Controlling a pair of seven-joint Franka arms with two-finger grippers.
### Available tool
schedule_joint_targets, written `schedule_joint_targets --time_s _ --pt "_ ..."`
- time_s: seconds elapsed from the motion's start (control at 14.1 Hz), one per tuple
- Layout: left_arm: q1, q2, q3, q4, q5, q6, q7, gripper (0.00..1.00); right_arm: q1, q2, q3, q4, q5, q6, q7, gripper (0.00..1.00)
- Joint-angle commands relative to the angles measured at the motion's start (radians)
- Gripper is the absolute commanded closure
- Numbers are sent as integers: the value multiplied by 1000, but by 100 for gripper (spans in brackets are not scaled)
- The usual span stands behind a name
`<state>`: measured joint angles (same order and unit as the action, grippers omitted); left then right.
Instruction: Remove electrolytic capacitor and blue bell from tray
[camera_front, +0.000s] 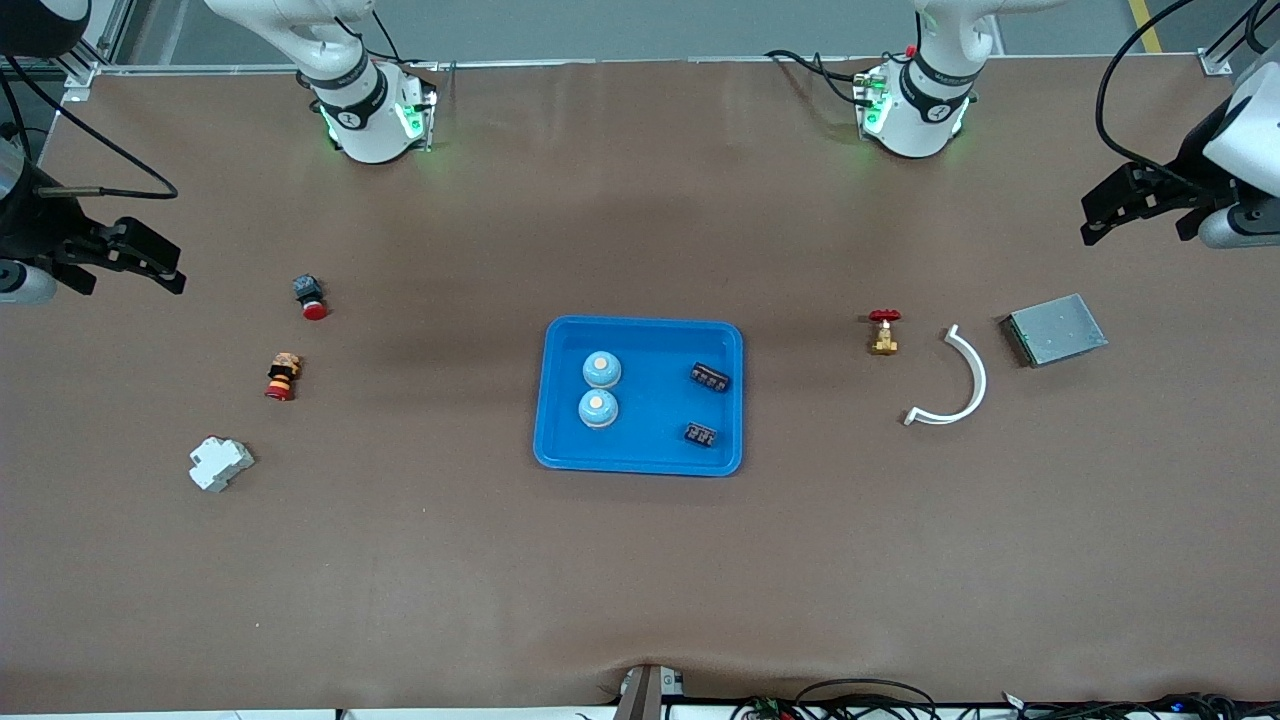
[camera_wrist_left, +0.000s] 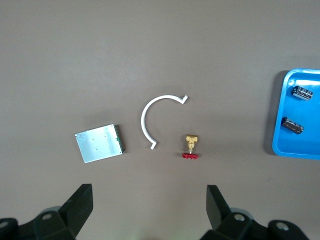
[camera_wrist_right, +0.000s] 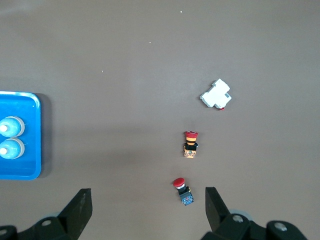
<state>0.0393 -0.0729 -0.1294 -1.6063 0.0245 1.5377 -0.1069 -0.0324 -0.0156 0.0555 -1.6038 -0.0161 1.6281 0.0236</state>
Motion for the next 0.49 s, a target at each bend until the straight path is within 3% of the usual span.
schedule_joint_targets --time_s 0.0,0.42 --pt "-3 15 -6 28 9 -16 15 0 -24 -12 18 -2 -7 -5 -1 0" --pt "-4 34 -4 32 -21 -2 -5 0 -26 -12 18 -2 -5 -33 55 0"
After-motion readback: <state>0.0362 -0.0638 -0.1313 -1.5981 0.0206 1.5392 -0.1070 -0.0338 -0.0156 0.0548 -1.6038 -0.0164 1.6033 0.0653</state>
